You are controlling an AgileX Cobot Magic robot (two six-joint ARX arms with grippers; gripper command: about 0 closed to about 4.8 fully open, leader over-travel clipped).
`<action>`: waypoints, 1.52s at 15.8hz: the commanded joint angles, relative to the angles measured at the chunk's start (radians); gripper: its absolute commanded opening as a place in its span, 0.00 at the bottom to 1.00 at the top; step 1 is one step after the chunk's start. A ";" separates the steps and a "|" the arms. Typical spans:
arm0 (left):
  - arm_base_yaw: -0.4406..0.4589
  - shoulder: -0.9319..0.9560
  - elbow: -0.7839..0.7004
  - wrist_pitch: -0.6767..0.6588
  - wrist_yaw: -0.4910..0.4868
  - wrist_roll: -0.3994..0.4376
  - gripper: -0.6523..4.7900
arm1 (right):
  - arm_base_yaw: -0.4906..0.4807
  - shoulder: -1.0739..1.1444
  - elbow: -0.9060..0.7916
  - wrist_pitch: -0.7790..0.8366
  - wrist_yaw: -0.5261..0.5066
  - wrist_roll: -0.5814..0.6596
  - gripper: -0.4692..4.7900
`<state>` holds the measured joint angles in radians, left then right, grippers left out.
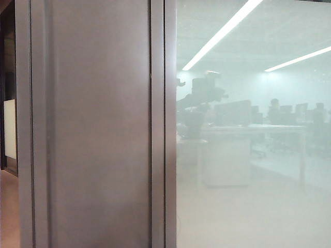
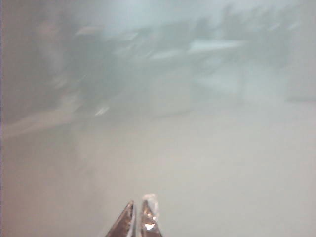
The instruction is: Raise the arm to find the leftmost switch on the wall and turn on the lights.
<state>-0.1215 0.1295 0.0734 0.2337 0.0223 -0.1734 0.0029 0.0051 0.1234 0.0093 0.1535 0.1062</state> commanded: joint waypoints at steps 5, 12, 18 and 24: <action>0.000 0.003 -0.065 0.091 0.022 0.093 0.11 | 0.000 -0.003 -0.063 0.050 0.043 -0.001 0.13; 0.000 0.003 -0.064 0.093 0.113 0.094 0.11 | 0.000 -0.003 -0.116 0.050 -0.086 -0.002 0.13; 0.000 0.003 -0.064 0.034 0.113 0.097 0.11 | 0.000 -0.003 -0.116 0.014 -0.160 -0.049 0.13; 0.000 0.003 -0.064 0.035 0.163 0.121 0.11 | 0.000 -0.003 -0.116 0.020 -0.175 -0.059 0.13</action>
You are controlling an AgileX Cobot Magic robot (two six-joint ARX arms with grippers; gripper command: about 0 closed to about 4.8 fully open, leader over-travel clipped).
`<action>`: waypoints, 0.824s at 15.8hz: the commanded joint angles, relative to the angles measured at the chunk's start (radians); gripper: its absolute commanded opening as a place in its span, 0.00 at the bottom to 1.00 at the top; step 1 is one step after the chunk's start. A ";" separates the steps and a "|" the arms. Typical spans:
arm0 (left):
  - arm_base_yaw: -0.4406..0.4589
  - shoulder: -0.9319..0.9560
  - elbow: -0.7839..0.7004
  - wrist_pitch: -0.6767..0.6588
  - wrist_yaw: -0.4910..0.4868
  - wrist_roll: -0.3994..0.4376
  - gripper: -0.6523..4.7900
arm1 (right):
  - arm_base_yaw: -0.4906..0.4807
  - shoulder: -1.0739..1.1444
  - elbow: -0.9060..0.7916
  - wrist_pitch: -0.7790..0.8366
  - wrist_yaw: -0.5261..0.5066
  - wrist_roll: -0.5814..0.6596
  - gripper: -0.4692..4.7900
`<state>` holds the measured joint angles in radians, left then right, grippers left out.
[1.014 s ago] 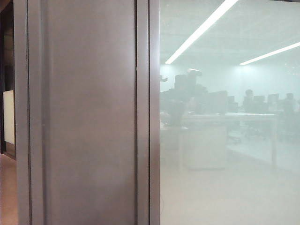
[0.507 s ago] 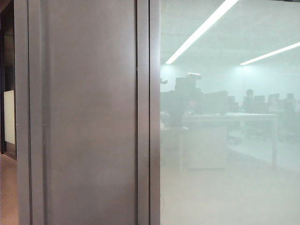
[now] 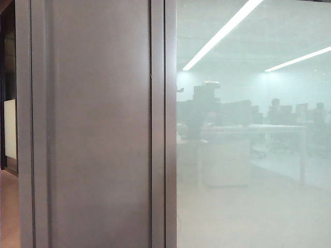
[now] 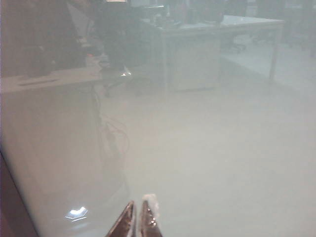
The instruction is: Raise the arm to find the leftmost switch on the wall and turn on the lights.
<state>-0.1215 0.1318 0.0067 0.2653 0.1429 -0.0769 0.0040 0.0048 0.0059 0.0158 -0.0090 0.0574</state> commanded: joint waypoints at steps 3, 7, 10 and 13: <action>0.000 0.001 0.002 -0.001 -0.002 0.043 0.11 | -0.002 -0.003 0.002 0.034 -0.012 -0.010 0.13; 0.000 0.001 0.002 0.006 -0.075 0.043 0.11 | -0.002 -0.003 0.002 0.039 -0.012 -0.014 0.13; 0.000 0.001 0.002 0.005 -0.078 0.043 0.11 | -0.002 -0.003 0.002 0.042 -0.010 -0.023 0.13; 0.000 0.001 0.002 0.005 -0.078 0.043 0.11 | -0.001 -0.003 0.002 0.041 -0.010 -0.025 0.13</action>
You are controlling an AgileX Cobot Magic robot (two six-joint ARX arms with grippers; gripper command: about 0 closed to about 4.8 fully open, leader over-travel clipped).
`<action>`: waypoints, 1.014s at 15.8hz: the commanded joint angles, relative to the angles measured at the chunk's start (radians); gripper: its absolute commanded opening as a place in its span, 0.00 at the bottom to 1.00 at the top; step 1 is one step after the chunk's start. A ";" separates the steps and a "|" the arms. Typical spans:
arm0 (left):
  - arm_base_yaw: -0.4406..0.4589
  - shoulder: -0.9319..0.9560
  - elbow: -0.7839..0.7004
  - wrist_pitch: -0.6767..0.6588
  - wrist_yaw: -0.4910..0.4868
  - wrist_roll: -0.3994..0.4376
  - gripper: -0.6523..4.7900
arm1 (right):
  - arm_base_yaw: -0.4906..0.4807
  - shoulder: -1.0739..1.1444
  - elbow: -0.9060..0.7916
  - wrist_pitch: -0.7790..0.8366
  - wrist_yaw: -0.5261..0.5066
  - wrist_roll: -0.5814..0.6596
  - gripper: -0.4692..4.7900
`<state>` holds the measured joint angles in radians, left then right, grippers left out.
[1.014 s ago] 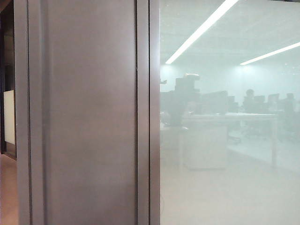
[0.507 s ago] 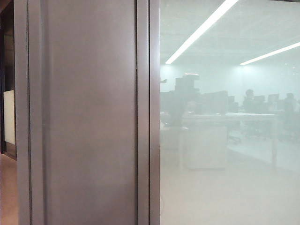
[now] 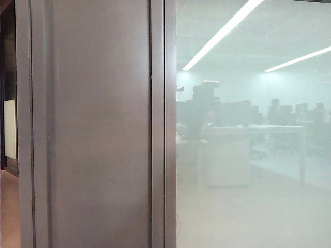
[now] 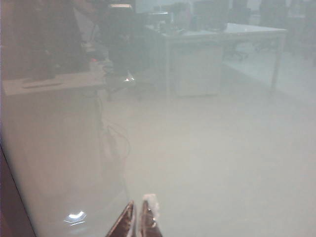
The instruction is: Raise the arm to find the leftmost switch on the wall and turn on the lights.
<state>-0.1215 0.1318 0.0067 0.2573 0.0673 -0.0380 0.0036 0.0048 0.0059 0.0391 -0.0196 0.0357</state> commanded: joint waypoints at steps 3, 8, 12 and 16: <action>0.000 0.001 0.002 0.012 -0.001 0.004 0.11 | -0.001 -0.003 0.002 0.018 -0.002 -0.003 0.13; 0.000 0.001 0.002 0.012 -0.001 0.004 0.11 | -0.001 -0.003 0.002 0.018 -0.002 -0.003 0.13; 0.001 0.000 0.002 0.003 -0.004 0.011 0.11 | -0.001 -0.003 0.002 0.018 -0.002 -0.003 0.13; 0.165 -0.072 0.002 -0.071 0.003 -0.043 0.11 | -0.001 -0.003 0.002 0.018 -0.002 -0.003 0.13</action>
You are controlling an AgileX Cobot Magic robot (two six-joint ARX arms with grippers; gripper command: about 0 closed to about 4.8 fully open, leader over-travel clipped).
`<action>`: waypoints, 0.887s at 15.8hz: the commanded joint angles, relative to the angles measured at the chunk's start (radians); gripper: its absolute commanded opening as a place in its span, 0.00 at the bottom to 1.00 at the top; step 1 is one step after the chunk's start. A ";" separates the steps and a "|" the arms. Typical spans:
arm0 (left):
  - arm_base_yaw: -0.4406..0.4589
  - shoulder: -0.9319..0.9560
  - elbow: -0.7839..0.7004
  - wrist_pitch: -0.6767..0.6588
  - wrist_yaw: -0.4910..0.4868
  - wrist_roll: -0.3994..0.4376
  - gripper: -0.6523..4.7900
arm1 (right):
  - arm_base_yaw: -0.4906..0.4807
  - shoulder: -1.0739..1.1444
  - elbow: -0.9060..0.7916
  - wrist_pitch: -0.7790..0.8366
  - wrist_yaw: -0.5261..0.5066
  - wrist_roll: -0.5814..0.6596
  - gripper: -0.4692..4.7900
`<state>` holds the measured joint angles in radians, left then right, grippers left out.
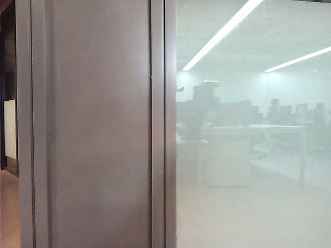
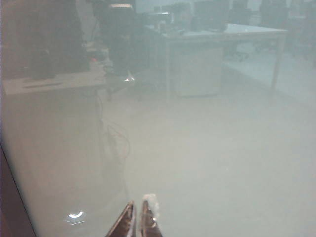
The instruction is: Raise the arm to find the leftmost switch on the wall and turn on the lights.
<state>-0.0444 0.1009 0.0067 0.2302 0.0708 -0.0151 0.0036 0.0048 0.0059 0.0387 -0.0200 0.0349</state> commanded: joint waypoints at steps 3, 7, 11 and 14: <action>0.151 -0.097 0.002 -0.105 0.000 -0.097 0.11 | -0.001 -0.003 0.002 0.018 -0.002 -0.002 0.13; 0.148 -0.097 0.002 -0.156 0.001 -0.095 0.11 | -0.001 -0.003 0.002 0.016 -0.002 -0.002 0.13; 0.147 -0.097 0.002 -0.174 0.001 -0.094 0.11 | -0.001 -0.003 0.002 0.016 -0.002 -0.002 0.13; 0.147 -0.097 0.002 -0.174 0.001 -0.093 0.11 | -0.001 -0.003 0.002 0.016 -0.002 -0.002 0.13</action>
<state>0.1036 0.0048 0.0071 0.0471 0.0685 -0.1066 0.0040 0.0048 0.0059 0.0391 -0.0208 0.0349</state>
